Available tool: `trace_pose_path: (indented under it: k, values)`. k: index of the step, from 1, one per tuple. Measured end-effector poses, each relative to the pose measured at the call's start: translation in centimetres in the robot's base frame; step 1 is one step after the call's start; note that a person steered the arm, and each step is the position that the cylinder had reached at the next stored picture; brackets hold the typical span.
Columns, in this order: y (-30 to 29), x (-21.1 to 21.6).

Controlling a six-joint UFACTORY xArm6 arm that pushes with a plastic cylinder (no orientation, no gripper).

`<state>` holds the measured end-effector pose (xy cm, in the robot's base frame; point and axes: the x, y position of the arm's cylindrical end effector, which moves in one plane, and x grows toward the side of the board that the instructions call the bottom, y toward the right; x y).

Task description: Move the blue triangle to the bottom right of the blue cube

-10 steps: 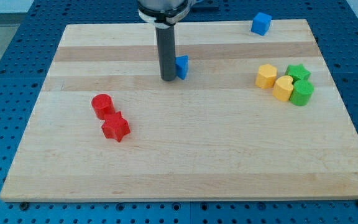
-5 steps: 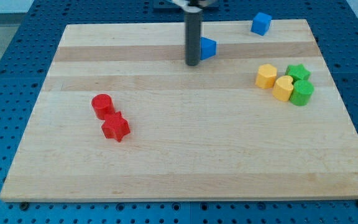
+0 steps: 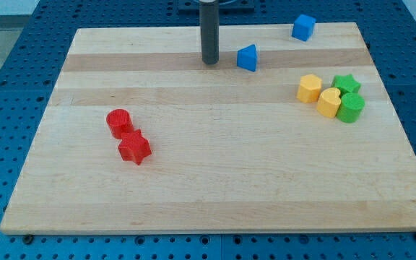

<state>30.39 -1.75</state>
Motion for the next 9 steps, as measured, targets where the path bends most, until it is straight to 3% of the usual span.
trace_pose_path:
  k: [2,3,5,6,8,9]
  values:
    - [13.4,0.9]
    - [16.4,0.8]
    - [6.1,2.5]
    - [3.5,0.8]
    - [15.1,-1.5]
    - [17.8,-1.4]
